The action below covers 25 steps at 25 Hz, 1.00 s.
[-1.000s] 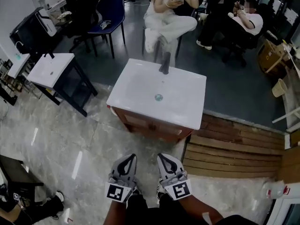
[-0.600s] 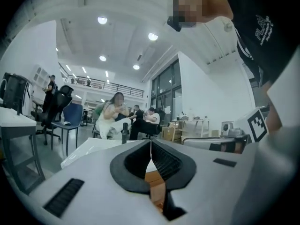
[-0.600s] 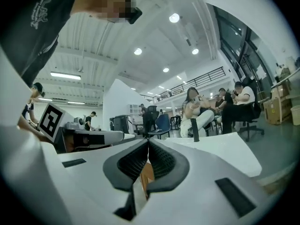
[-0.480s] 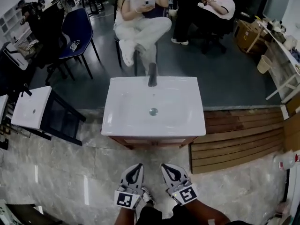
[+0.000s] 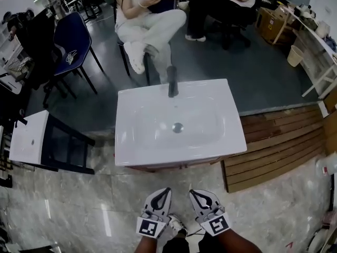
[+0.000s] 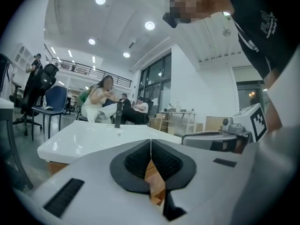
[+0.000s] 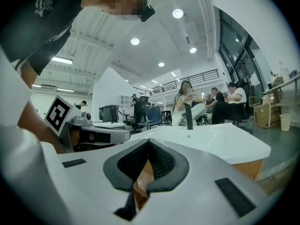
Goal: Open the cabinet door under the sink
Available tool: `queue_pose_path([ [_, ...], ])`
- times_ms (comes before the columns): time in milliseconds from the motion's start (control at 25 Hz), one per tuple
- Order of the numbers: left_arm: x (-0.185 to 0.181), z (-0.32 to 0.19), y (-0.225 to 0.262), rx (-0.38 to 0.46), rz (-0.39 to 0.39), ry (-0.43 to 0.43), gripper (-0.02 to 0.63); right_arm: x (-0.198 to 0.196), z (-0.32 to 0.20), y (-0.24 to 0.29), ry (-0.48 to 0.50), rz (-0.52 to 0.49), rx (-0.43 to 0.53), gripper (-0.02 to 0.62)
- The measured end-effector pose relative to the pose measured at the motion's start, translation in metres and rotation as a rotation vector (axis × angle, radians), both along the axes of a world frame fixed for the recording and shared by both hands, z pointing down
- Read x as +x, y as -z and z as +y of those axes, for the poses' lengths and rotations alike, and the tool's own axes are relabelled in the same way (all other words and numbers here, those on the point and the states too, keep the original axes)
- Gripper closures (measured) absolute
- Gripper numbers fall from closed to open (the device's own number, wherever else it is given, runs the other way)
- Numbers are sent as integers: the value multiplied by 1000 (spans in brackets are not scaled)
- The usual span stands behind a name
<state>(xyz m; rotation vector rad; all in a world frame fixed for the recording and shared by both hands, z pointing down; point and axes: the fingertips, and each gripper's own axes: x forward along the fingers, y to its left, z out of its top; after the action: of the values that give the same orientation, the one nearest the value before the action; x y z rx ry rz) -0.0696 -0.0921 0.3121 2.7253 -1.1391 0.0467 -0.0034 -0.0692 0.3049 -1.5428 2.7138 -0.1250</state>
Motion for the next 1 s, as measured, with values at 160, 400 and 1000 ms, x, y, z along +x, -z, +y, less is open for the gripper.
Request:
queue_pose_path([
  [160, -4, -17, -39, -15, 4, 52, 582, 7, -16, -43, -29, 26, -26, 571],
  [400, -3, -24, -101, -38, 1, 112, 581, 31, -37, -98, -136, 23, -45, 571],
  [1000, -2, -47, -227, -54, -22, 136, 581, 28, -68, -242, -241, 128, -79, 571],
])
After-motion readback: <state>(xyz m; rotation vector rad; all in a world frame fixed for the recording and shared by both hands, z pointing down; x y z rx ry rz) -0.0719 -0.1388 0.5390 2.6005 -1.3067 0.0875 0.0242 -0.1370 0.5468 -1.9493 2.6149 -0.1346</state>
